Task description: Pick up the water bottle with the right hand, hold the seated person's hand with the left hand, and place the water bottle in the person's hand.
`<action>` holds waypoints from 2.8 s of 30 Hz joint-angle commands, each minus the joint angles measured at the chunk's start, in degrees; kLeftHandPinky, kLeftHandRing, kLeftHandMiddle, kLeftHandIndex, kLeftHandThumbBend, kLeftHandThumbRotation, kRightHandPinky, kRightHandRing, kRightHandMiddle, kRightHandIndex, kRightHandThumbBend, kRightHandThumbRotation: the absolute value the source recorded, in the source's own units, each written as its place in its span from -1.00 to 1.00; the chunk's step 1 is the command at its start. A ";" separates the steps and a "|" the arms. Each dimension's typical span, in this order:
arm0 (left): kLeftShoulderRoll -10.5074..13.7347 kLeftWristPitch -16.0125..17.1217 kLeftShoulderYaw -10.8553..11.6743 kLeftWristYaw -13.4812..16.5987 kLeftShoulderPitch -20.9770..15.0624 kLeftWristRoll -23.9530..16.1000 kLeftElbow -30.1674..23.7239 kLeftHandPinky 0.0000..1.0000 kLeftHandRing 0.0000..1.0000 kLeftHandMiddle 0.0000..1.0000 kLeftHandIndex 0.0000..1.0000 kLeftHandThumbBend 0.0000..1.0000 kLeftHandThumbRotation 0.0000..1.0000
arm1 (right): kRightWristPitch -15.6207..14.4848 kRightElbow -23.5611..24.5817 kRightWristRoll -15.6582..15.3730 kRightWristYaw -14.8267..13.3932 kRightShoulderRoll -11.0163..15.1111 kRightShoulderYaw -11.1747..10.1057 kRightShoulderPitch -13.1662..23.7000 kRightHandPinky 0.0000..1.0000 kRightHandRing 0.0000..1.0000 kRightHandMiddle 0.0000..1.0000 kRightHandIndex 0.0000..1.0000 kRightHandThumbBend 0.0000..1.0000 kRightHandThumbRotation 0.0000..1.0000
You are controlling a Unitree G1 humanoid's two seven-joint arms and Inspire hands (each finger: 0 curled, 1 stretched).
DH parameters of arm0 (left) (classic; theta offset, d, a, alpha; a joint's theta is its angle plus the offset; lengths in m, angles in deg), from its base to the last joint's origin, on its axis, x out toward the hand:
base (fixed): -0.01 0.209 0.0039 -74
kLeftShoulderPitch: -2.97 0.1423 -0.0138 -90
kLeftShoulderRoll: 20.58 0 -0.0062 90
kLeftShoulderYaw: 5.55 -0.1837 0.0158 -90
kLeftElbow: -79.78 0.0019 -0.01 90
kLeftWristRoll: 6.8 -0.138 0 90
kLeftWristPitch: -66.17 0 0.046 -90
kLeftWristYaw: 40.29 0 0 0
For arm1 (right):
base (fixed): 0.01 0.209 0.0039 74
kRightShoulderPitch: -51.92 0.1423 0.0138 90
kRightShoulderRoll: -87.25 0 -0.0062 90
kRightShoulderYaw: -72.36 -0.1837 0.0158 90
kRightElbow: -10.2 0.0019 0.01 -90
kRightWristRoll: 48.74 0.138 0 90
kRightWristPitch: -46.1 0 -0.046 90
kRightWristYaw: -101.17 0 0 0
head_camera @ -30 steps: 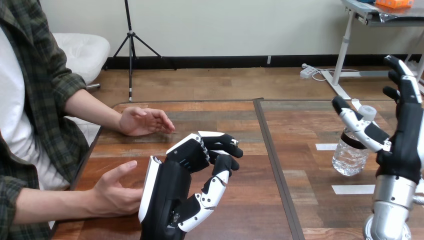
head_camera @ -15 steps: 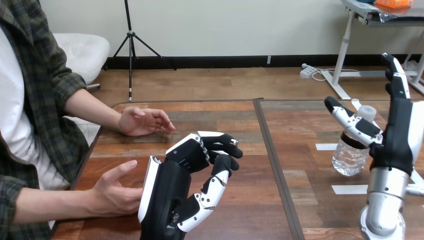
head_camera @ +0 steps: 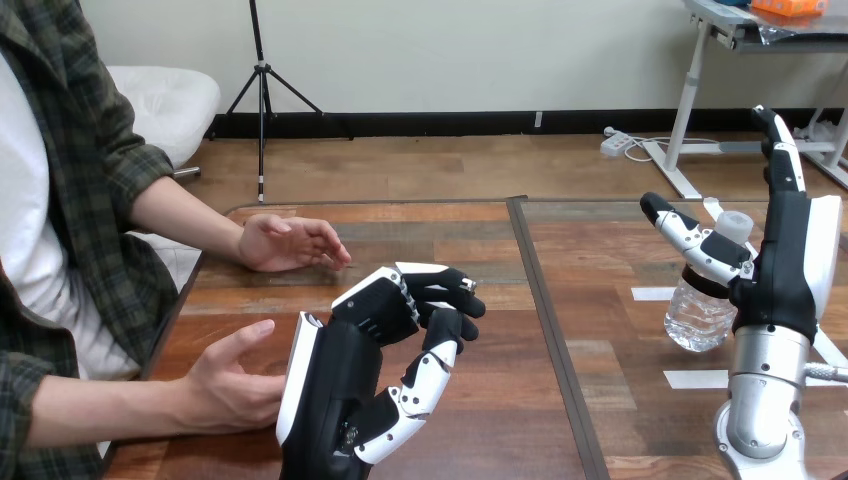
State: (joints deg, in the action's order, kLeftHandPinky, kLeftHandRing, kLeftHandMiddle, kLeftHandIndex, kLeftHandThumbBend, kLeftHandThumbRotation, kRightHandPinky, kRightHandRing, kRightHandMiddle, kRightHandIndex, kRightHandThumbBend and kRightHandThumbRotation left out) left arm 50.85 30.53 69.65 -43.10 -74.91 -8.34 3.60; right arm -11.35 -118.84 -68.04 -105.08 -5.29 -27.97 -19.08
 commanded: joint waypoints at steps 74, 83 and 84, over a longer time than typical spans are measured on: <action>-0.52 0.09 0.17 -2.10 -0.70 1.97 -1.60 -0.23 -0.03 0.08 0.12 -0.53 -0.56 | -5.50 -18.57 19.33 9.86 3.40 -2.15 14.09 1.00 0.99 0.95 0.88 0.25 -0.84; -0.57 -0.05 0.43 -2.05 -0.52 1.44 -1.86 -0.24 -0.05 0.07 0.12 -0.53 -0.58 | -5.86 -20.09 20.01 10.62 3.70 -2.31 14.60 1.00 1.00 0.97 0.88 0.24 -0.81; -0.58 -0.04 0.49 -2.00 -0.50 1.30 -1.89 -0.24 -0.05 0.07 0.12 -0.53 -0.58 | -5.86 -20.26 20.01 10.62 3.71 -2.31 14.65 1.00 1.00 0.97 0.88 0.25 -0.81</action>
State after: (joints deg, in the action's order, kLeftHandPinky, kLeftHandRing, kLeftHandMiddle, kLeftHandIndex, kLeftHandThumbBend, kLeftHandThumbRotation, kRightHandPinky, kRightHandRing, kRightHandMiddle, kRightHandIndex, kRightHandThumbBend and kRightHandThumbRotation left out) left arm 50.90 30.37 69.79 -45.11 -74.75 -6.86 3.57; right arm -17.11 -138.67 -48.51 -94.75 -1.26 -29.97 -10.19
